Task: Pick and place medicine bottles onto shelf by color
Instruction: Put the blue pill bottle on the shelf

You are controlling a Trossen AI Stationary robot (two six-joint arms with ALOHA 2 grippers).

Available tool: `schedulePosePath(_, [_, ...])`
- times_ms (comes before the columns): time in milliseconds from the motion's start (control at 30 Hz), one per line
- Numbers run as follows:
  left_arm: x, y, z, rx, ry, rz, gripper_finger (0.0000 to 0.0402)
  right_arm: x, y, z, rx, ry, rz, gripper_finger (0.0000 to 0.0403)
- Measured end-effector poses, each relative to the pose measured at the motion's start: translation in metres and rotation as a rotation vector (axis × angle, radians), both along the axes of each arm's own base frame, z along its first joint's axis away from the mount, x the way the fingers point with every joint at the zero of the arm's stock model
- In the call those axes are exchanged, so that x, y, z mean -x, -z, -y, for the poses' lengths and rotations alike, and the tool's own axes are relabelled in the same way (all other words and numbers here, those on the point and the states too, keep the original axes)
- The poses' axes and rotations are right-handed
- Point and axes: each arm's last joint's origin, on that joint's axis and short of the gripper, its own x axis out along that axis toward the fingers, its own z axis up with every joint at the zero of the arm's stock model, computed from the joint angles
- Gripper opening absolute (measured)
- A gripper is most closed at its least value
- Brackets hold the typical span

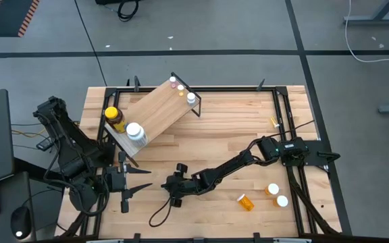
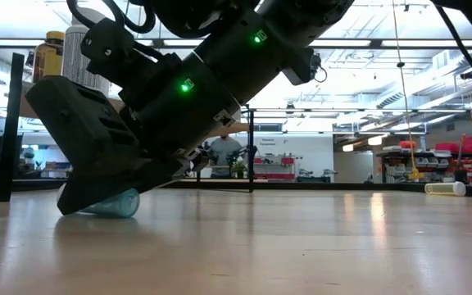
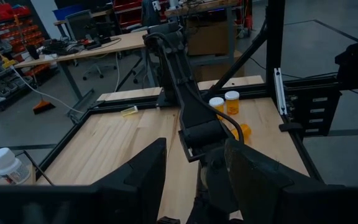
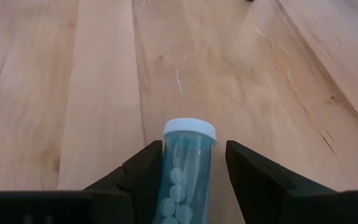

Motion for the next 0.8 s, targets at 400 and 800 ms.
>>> schedulePosePath(400, [0.0000, 0.0000, 0.0000, 0.000, 0.000, 0.000, 0.0172, -0.0013, -0.0013, -0.0007, -0.009, -0.001, 0.021, 0.0167])
schedulePosePath(800, [0.0001, 0.0000, 0.0001, 0.000, 0.001, 0.000, 0.0172, -0.0030, -0.0094, -0.0043, -0.065, -0.054, 0.053, 0.0165])
